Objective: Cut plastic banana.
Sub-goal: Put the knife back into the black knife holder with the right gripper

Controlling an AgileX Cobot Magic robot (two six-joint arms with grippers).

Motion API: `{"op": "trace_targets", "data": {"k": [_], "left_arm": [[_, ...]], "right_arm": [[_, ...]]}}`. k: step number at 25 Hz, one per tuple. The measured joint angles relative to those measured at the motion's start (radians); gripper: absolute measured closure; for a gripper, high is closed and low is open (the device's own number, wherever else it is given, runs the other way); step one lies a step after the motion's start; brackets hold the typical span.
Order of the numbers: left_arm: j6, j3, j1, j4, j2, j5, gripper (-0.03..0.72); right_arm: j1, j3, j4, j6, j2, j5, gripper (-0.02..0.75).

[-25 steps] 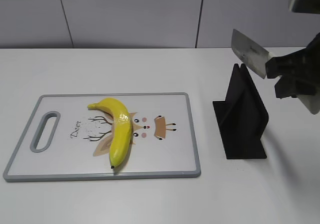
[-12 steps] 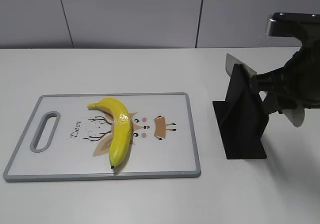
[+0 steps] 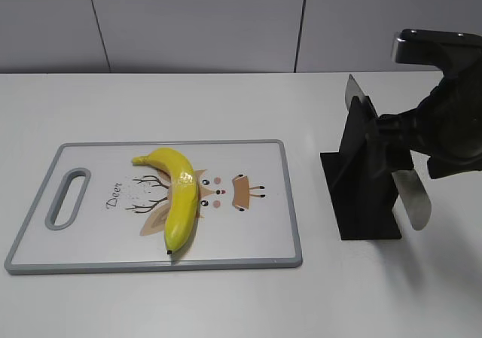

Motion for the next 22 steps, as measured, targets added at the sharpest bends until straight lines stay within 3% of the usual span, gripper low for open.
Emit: {"op": "trace_targets", "data": {"k": [3, 8, 22], "left_arm": [[0.000, 0.000, 0.000, 0.000, 0.000, 0.000, 0.143], [0.000, 0.000, 0.000, 0.000, 0.000, 0.000, 0.143], [0.000, 0.000, 0.000, 0.000, 0.000, 0.000, 0.143]], "right_arm": [[0.001, 0.000, 0.051, -0.087, -0.014, 0.039, 0.069], [0.022, 0.022, 0.110, -0.246, -0.113, 0.099, 0.059], [0.024, 0.432, 0.123, -0.378, -0.673, 0.088, 0.076]]}}
